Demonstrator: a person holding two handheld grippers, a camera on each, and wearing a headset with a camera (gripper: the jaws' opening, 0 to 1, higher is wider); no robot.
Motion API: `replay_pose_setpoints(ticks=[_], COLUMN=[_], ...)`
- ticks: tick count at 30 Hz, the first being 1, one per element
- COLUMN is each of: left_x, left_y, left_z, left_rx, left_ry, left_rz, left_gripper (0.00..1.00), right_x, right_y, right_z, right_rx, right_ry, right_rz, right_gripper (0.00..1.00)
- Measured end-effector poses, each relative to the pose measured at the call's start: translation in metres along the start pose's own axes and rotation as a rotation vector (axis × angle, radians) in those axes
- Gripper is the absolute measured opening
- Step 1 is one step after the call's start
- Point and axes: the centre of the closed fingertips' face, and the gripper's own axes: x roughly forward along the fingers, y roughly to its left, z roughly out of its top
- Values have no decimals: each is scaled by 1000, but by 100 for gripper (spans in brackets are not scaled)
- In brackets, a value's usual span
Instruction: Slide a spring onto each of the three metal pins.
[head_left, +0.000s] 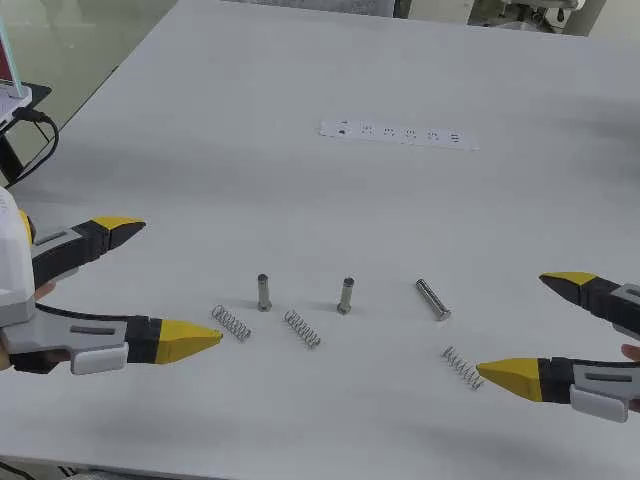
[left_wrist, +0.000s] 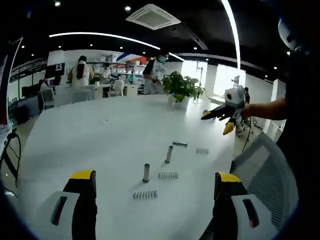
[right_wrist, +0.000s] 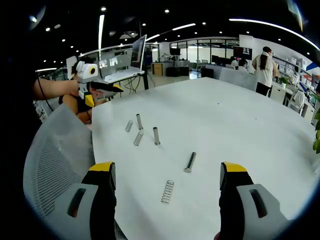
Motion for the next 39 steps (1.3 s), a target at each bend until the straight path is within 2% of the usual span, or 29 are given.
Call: replay_pose_setpoints(ticks=[5, 8, 19, 25, 34, 39], left_x=[0, 0, 0, 0, -3, -6], left_y=[0, -1, -4, -6, -10, -9], left_z=[6, 10, 4, -6, -20, -17], left_rx=[15, 14, 1, 5, -21, -23], left_ry=[-12, -30, -12, 12, 38, 26], left_rz=[3, 3, -4, -4, -4, -1], left_gripper=[96, 96, 95, 95, 93, 93], right_x=[-1, 0, -3, -3, -1, -2], right_y=[-2, -2, -5, -5, 5, 4], right_z=[7, 10, 12, 5, -19, -17], right_rx=[4, 41, 38, 40, 44, 38], right_ry=[-32, -61, -59, -41, 25, 27], right_rz=[-5, -1, -14, -15, 2, 0], right_gripper=[86, 86, 85, 85, 83, 82])
